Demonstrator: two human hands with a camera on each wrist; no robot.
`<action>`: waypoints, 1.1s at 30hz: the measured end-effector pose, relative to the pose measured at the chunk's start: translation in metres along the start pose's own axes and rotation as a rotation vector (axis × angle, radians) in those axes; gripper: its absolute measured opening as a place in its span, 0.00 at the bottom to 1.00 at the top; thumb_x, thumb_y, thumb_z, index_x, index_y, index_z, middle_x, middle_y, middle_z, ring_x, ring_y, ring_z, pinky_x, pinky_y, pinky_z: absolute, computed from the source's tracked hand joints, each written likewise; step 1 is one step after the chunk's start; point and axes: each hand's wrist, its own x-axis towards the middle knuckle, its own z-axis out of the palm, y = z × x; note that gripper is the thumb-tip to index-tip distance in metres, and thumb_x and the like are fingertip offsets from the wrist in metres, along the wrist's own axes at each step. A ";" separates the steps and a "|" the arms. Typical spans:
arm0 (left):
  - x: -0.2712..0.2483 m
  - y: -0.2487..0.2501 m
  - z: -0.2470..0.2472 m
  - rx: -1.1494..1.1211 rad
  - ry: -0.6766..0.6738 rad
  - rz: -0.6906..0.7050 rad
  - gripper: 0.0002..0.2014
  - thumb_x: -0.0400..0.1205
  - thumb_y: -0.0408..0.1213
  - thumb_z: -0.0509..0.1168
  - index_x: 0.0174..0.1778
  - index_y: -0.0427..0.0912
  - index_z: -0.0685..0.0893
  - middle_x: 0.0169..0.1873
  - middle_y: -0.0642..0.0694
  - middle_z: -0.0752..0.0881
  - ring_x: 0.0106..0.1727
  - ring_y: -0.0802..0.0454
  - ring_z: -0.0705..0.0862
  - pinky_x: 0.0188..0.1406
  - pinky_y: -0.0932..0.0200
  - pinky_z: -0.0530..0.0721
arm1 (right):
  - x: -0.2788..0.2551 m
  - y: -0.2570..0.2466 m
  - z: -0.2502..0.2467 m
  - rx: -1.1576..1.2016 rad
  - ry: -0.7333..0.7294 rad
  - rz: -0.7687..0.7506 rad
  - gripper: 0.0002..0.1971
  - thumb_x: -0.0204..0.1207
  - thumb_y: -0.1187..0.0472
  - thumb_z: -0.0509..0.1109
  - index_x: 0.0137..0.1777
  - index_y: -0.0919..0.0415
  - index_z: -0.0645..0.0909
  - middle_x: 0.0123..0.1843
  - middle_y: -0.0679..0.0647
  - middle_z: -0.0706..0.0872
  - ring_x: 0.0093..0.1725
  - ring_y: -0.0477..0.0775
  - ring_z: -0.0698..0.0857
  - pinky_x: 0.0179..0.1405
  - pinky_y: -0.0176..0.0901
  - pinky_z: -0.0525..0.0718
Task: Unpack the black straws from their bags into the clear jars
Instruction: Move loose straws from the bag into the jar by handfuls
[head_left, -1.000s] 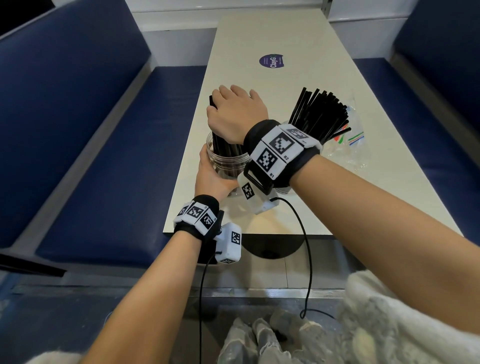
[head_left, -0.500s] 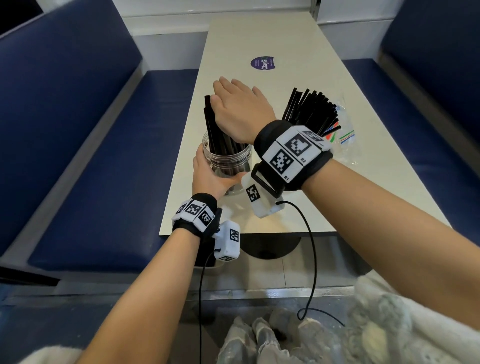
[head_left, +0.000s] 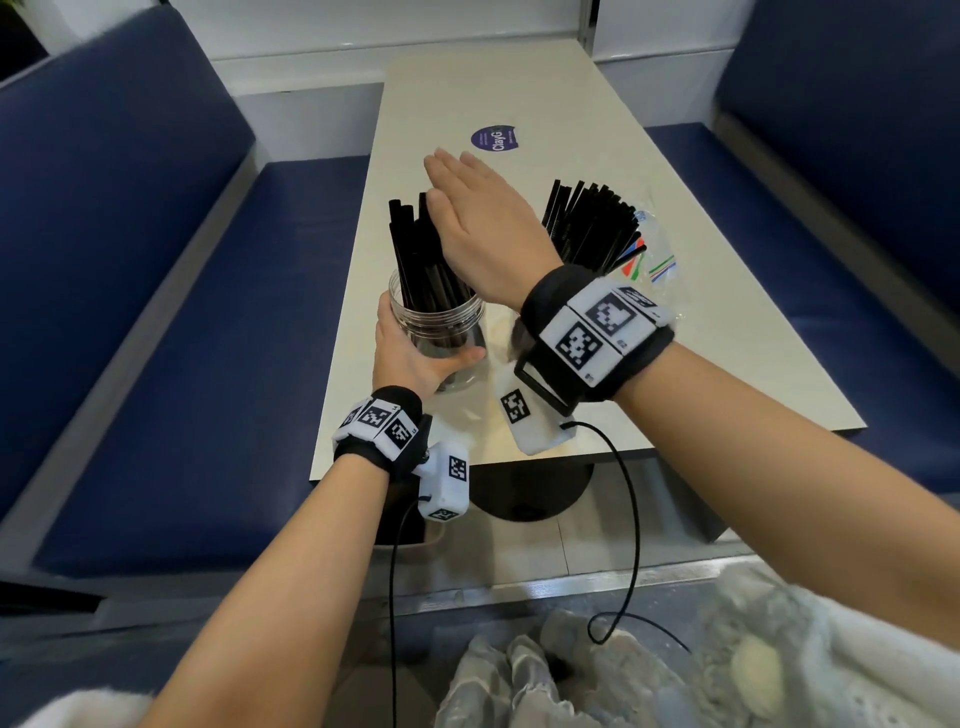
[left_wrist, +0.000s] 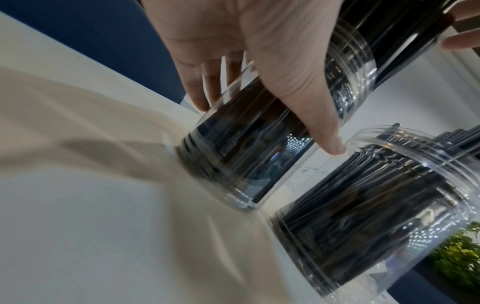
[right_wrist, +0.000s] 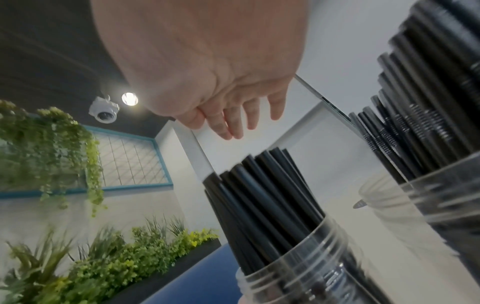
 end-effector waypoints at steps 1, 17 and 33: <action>-0.001 0.001 -0.001 -0.004 -0.008 -0.002 0.63 0.53 0.46 0.85 0.80 0.45 0.54 0.75 0.45 0.72 0.75 0.48 0.70 0.74 0.55 0.69 | -0.007 0.001 -0.004 0.029 0.042 -0.011 0.22 0.85 0.59 0.47 0.76 0.63 0.64 0.79 0.56 0.68 0.79 0.56 0.63 0.79 0.51 0.61; -0.043 0.049 -0.024 0.543 -0.185 -0.244 0.31 0.74 0.53 0.71 0.64 0.34 0.74 0.61 0.36 0.78 0.59 0.41 0.78 0.57 0.50 0.76 | -0.156 0.081 -0.008 0.035 0.011 0.108 0.08 0.76 0.59 0.61 0.43 0.60 0.80 0.36 0.47 0.75 0.37 0.54 0.78 0.38 0.54 0.80; -0.106 0.142 0.175 0.411 -0.443 0.435 0.24 0.82 0.36 0.60 0.75 0.38 0.65 0.75 0.40 0.66 0.77 0.45 0.62 0.74 0.58 0.59 | -0.105 0.231 -0.107 0.077 0.278 0.236 0.20 0.74 0.54 0.62 0.65 0.59 0.75 0.55 0.60 0.80 0.51 0.52 0.77 0.53 0.45 0.76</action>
